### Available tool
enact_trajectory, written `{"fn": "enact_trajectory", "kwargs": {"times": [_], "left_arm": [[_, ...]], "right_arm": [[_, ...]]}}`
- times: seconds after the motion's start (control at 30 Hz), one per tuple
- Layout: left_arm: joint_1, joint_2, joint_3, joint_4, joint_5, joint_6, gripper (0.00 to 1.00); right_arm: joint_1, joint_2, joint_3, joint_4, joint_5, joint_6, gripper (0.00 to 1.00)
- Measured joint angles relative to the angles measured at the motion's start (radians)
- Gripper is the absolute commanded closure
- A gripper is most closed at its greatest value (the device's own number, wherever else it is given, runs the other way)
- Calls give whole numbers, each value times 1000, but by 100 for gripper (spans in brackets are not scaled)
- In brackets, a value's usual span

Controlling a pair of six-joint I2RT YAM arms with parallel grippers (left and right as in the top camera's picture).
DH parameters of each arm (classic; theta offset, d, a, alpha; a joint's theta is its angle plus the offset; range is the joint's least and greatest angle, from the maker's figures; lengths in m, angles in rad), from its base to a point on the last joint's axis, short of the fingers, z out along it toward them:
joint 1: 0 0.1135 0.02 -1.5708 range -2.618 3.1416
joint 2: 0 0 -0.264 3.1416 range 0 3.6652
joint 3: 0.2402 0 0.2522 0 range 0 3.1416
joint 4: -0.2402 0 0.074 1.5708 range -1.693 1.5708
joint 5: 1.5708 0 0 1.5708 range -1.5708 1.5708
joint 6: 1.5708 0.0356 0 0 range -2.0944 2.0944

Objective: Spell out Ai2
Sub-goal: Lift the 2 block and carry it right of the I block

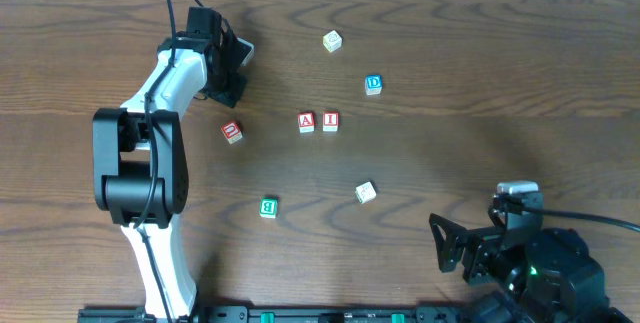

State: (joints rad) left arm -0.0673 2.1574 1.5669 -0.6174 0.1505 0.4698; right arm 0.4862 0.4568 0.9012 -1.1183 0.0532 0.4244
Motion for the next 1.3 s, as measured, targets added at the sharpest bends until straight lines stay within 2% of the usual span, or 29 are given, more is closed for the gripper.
{"fn": "enact_trajectory", "kwargs": {"times": [0.37, 0.57, 0.83, 1.03, 1.3], "left_arm": [[0, 0, 0, 1, 0, -1, 74], [0, 0, 0, 1, 0, -2, 77], [0, 0, 12, -11, 0, -53, 91], [0, 0, 122, -97, 0, -110, 95], [-10, 0, 267, -222, 0, -232, 94]], "right_arm": [[0, 0, 0, 0, 0, 0, 1], [0, 0, 0, 0, 0, 0, 1], [0, 0, 0, 0, 0, 0, 1], [0, 0, 0, 0, 0, 0, 1], [0, 0, 0, 0, 0, 0, 1]]}}
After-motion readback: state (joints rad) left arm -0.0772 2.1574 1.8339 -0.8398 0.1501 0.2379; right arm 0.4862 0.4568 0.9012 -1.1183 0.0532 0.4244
